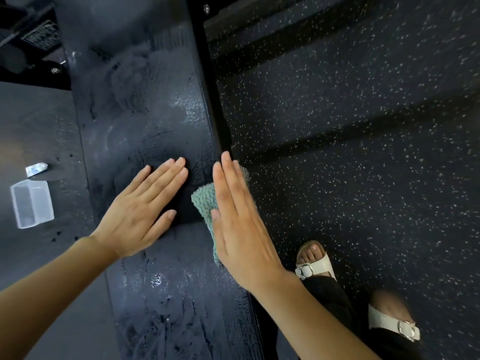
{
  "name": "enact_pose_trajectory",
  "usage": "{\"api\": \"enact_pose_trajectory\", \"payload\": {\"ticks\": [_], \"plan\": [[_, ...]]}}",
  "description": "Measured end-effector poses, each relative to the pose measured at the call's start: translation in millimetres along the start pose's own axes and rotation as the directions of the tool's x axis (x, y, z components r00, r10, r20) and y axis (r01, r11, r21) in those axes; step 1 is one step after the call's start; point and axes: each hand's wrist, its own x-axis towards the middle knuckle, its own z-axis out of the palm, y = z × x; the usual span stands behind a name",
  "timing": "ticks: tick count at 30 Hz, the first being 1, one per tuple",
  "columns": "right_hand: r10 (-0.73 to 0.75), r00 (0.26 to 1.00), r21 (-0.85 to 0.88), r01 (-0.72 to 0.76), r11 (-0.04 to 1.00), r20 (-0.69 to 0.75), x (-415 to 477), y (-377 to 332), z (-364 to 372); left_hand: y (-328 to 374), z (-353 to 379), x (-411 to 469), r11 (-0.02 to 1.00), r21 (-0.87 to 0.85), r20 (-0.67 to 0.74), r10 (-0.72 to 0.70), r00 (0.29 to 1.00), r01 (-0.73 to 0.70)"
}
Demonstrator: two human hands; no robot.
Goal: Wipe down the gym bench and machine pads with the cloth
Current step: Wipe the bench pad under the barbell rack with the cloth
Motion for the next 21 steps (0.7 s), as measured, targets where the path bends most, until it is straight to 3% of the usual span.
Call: {"api": "enact_pose_trajectory", "payload": {"ticks": [7, 21], "plan": [[0.012, 0.999, 0.052, -0.009, 0.999, -0.05, 63.3, 0.5, -4.8, 1.5, 8.2, 1.1, 0.998, -0.057, -0.067, -0.027, 0.997, 0.023], [-0.013, 0.998, 0.033, 0.011, 0.999, 0.057, 13.5, 2.8, -9.8, 6.9, 3.5, 13.5, 0.978, -0.12, -0.103, -0.185, 0.977, 0.173]]}}
